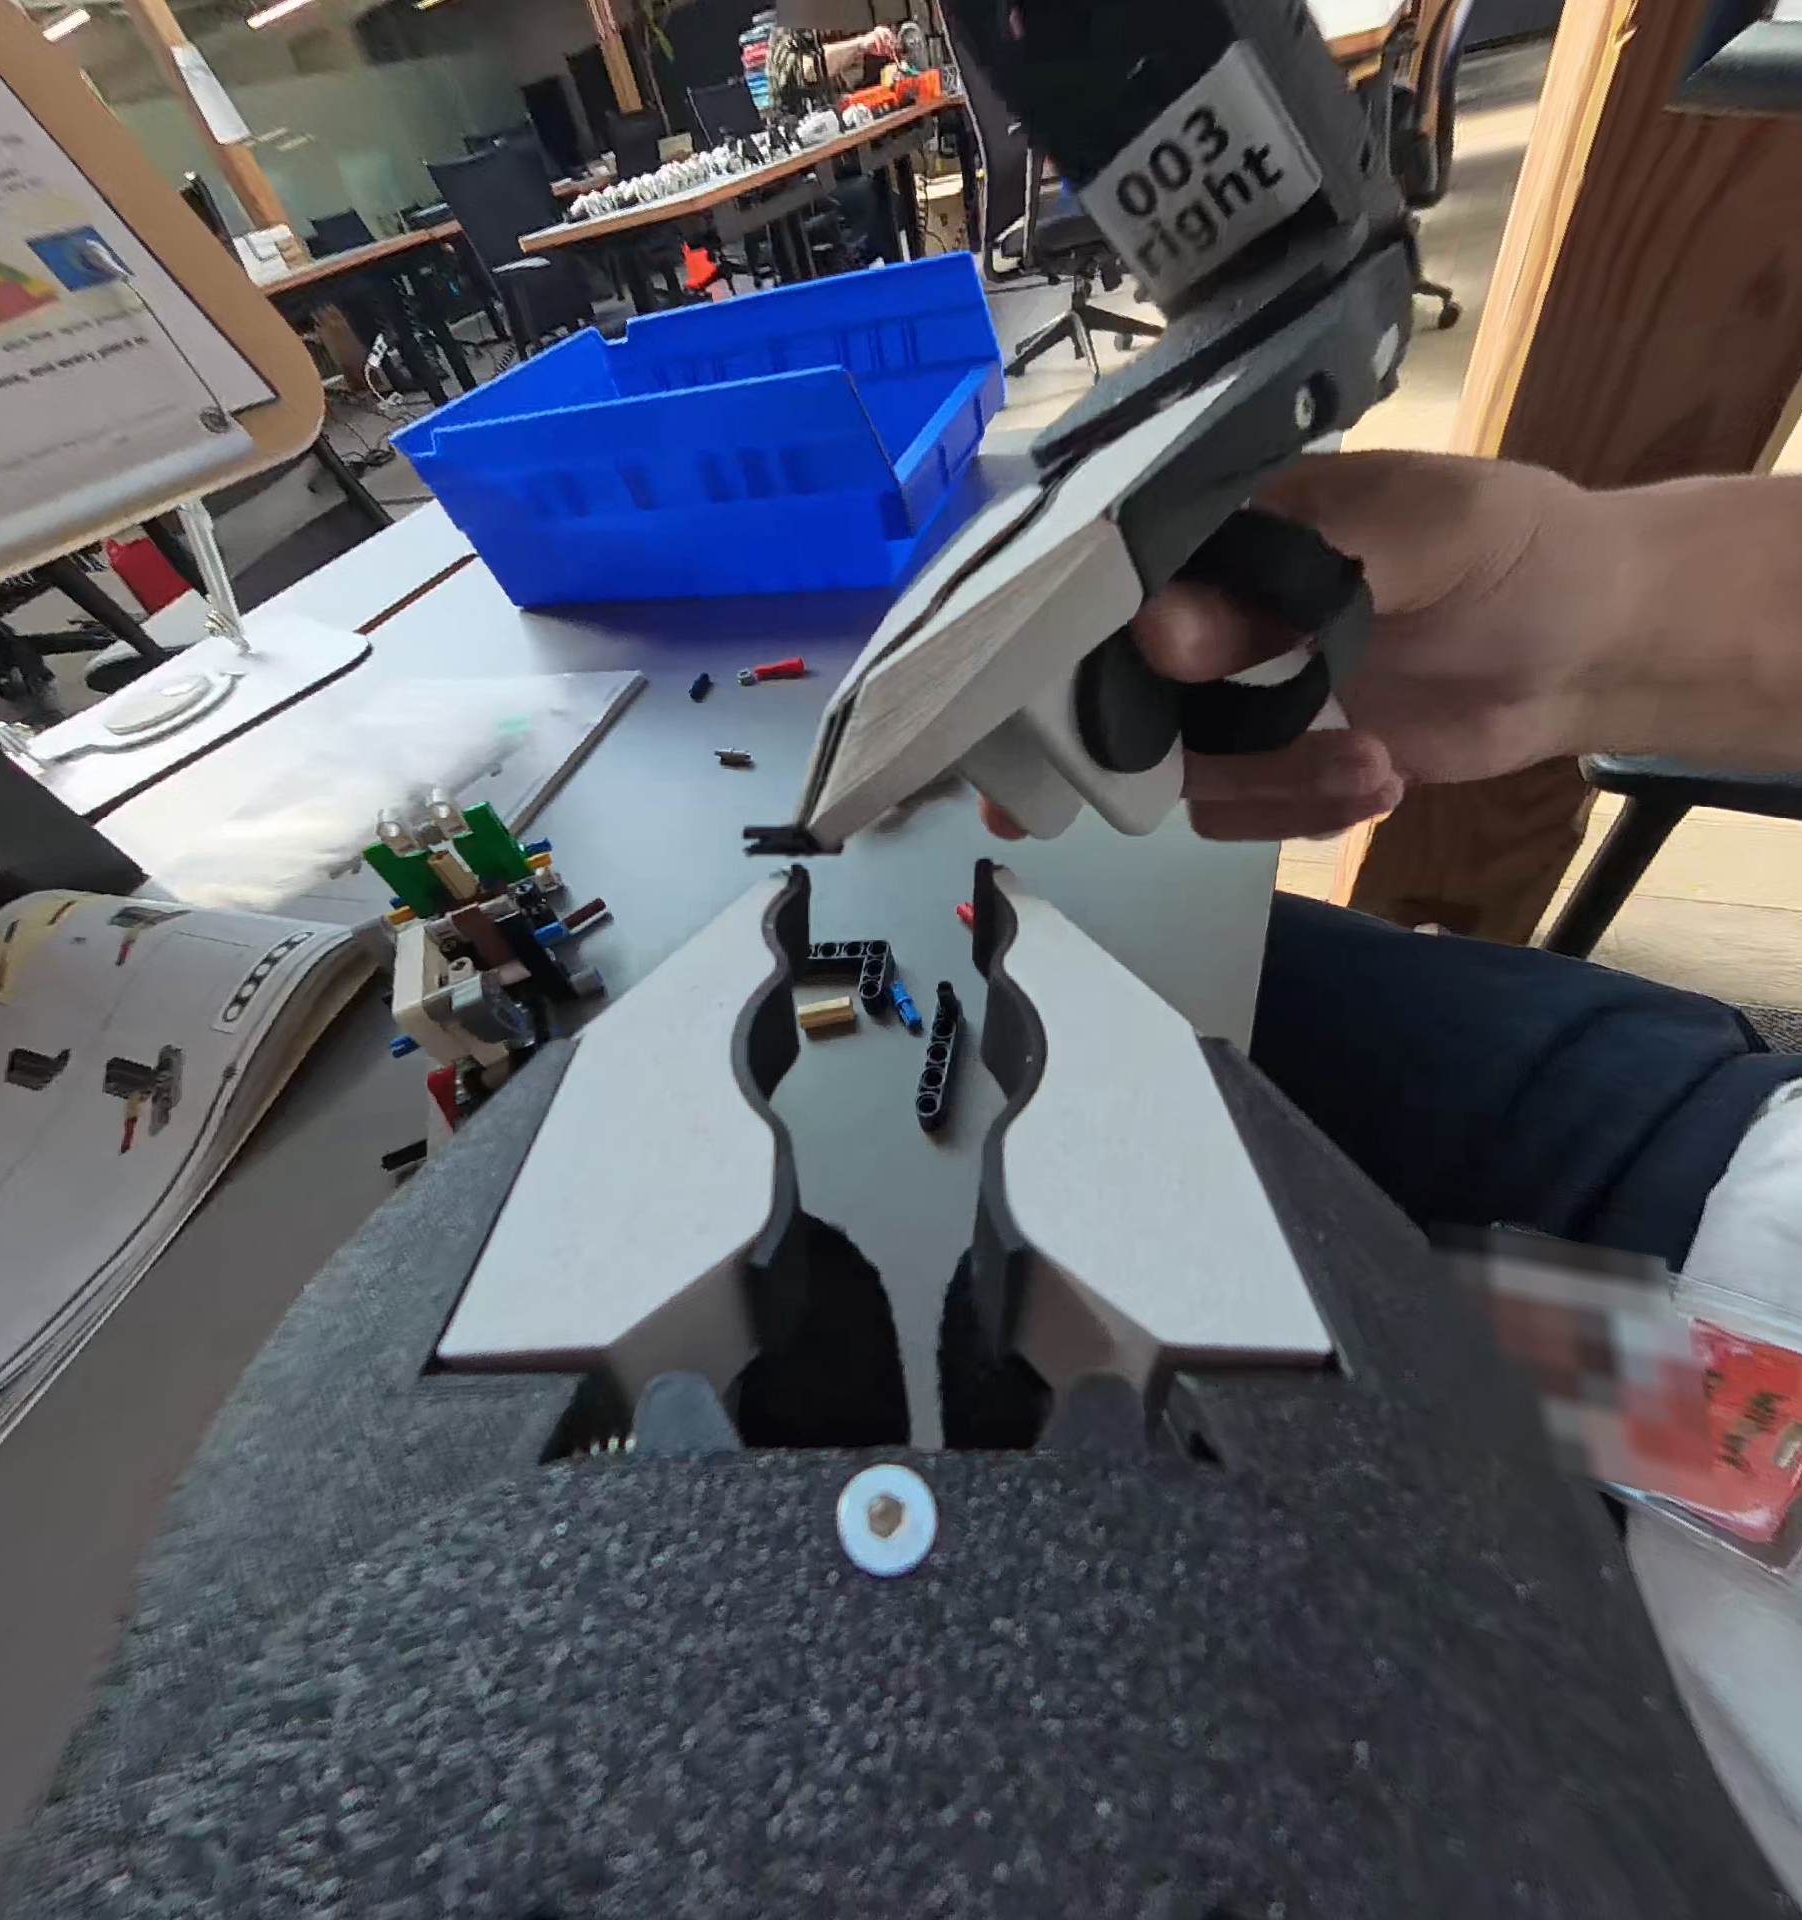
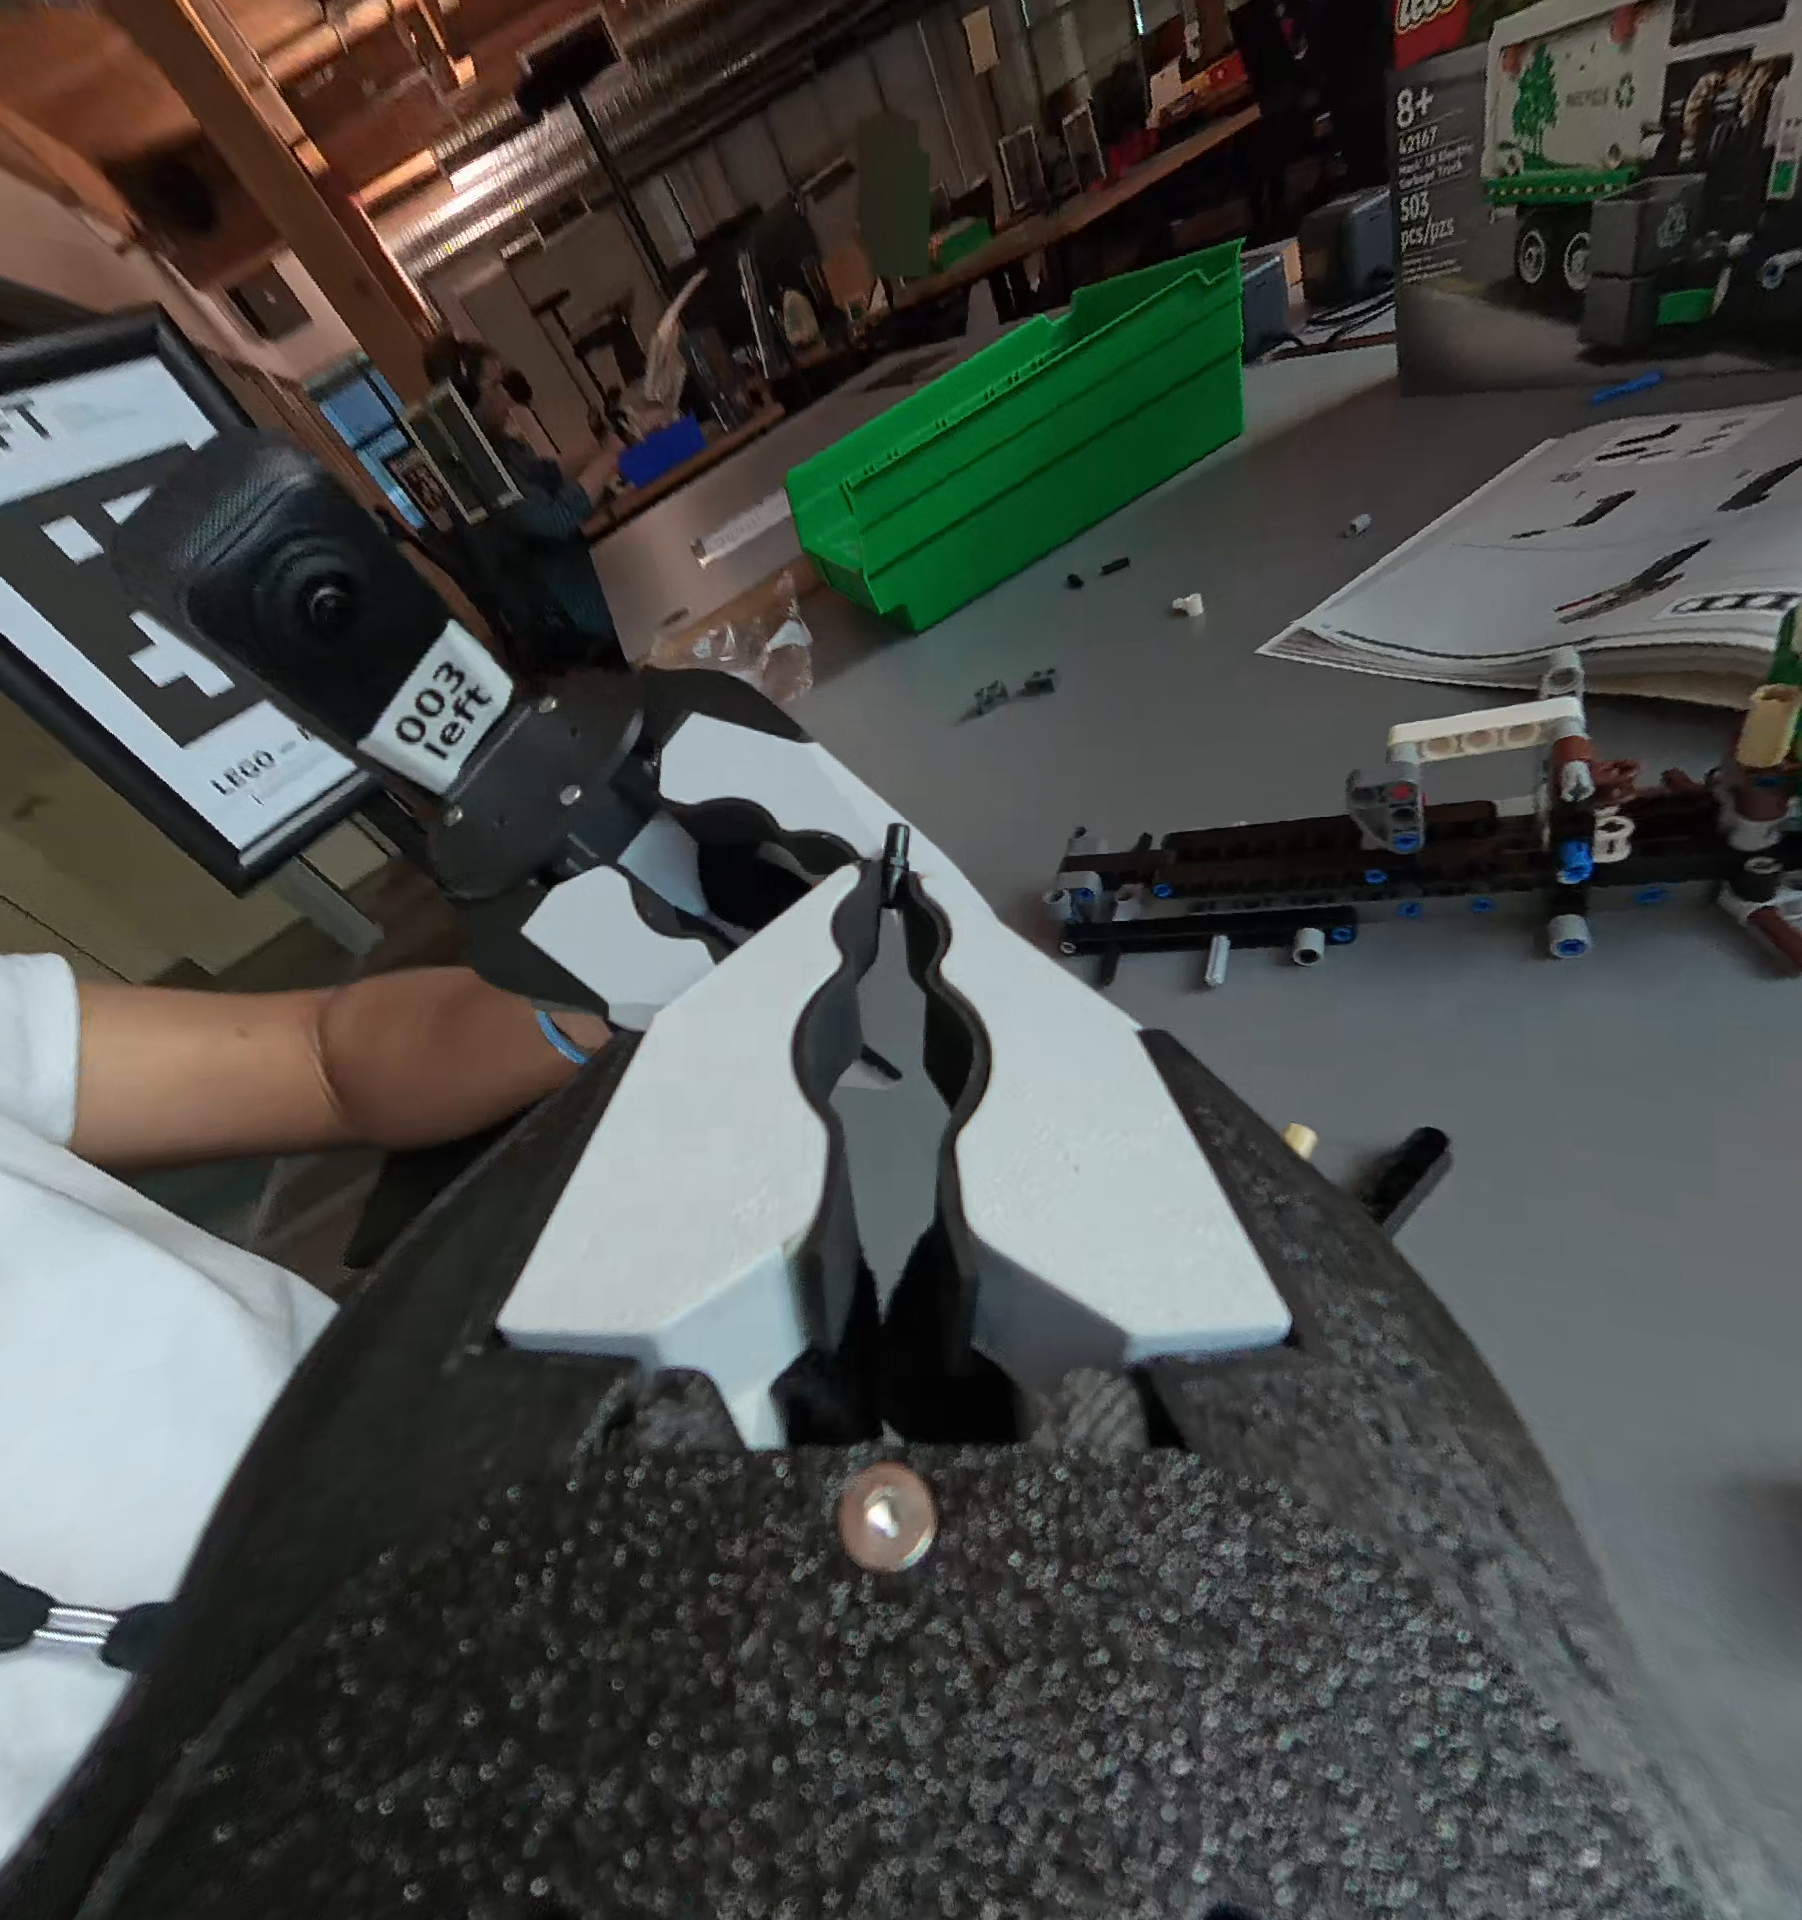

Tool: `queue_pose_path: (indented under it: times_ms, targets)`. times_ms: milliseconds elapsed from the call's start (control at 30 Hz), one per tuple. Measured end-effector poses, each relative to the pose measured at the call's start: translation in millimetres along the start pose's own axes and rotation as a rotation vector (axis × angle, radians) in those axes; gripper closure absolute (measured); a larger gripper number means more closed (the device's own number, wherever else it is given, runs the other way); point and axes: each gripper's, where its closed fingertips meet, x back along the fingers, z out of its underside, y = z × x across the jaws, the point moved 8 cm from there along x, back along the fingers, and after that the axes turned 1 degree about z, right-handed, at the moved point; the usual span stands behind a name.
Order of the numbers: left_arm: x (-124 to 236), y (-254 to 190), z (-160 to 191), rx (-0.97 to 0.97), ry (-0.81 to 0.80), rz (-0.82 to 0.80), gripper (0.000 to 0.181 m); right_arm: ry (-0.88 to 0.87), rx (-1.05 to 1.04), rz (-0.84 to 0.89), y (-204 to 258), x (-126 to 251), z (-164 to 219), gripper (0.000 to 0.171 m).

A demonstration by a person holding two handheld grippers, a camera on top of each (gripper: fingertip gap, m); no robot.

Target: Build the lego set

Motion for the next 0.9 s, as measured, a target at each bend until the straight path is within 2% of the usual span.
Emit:
queue_pose_path:
  times_ms: [167,233,533,900]
  targets:
    - [5,-4,-6,-0.104,-0.049,-0.137,0.163,-0.080,-0.172,-0.110,1,0,0,0.168]
    - [5,-5,-7,-0.128,-0.053,-0.168,0.167,-0.086,-0.158,-0.117,2,0,1,0.168]
    - [4,-6,-5,-0.171,-0.038,-0.192,0.165,-0.078,-0.210,-0.164,-4,1,4,0.168]
    - [6,-2,-5,-0.172,-0.036,-0.206,0.161,-0.055,-0.203,-0.136,-11,1,8,0.168]
